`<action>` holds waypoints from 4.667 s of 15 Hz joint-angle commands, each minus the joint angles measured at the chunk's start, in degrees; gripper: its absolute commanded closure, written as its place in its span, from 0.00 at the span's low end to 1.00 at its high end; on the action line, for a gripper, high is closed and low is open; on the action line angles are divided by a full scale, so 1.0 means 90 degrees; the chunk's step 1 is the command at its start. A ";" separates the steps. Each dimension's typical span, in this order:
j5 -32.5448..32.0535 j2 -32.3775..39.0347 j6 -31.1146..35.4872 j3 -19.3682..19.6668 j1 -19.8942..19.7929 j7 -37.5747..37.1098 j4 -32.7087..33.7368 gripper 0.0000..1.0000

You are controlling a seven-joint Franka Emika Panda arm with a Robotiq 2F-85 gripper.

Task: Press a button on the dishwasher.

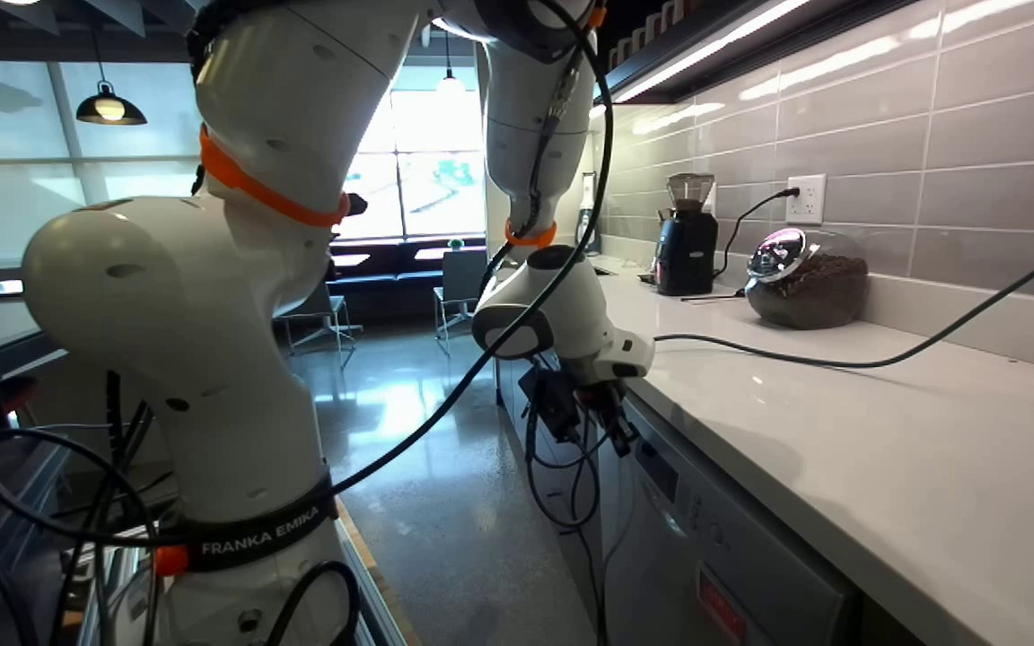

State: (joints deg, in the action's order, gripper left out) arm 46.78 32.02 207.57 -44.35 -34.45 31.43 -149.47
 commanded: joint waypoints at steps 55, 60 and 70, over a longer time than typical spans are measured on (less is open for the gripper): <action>-0.0181 0.0303 0.0510 -0.0748 -0.0708 -0.0124 0.0086 1.00; -0.0210 0.0331 0.0539 -0.0719 -0.0684 -0.0170 0.0128 1.00; -0.0228 0.0546 0.0969 -0.0716 -0.0562 -0.0486 0.0267 1.00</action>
State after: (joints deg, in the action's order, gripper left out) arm 45.03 34.43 213.08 -51.64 -40.76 28.33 -149.53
